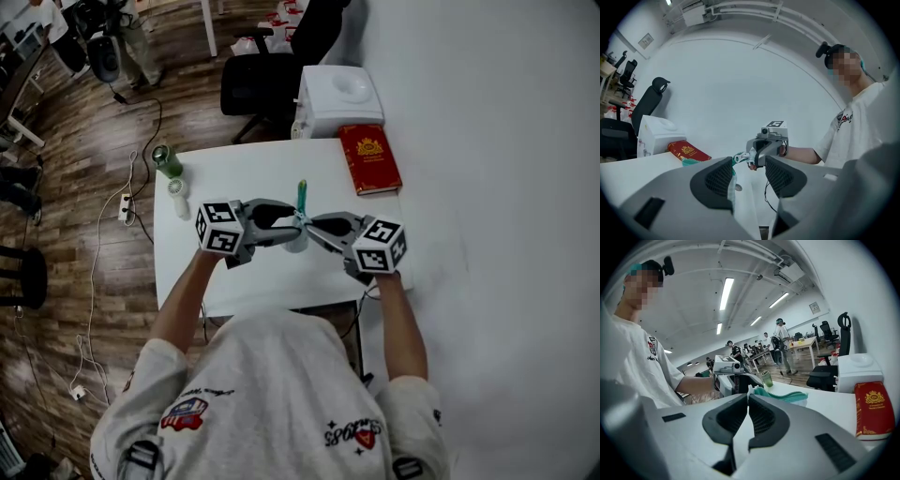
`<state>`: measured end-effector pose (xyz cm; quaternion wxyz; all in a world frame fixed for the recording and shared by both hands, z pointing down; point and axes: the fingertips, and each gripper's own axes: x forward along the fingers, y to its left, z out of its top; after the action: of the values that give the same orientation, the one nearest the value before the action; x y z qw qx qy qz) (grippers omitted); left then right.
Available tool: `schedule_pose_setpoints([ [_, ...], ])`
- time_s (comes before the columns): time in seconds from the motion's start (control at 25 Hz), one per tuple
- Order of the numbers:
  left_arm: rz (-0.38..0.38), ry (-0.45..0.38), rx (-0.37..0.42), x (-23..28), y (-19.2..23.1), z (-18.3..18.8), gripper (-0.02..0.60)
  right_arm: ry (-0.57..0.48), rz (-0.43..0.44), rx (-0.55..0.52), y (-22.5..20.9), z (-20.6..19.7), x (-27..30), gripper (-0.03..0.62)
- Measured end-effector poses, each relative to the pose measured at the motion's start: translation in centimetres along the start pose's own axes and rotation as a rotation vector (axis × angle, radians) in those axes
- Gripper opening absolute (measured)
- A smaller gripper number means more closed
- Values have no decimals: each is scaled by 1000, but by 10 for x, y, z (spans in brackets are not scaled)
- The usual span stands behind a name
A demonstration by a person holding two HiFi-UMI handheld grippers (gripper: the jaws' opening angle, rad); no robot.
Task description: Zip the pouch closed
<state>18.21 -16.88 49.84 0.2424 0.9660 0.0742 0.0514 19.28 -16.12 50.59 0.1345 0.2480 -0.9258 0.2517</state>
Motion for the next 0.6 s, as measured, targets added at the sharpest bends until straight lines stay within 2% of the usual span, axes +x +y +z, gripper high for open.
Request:
schedule_pose_setpoints([
  [0.28, 1, -18, 3, -9, 3, 3, 137, 22, -8, 9, -2, -6, 7, 17],
  [0.6, 9, 16, 42, -8, 5, -3, 49, 55, -4, 7, -3, -15, 17, 17],
])
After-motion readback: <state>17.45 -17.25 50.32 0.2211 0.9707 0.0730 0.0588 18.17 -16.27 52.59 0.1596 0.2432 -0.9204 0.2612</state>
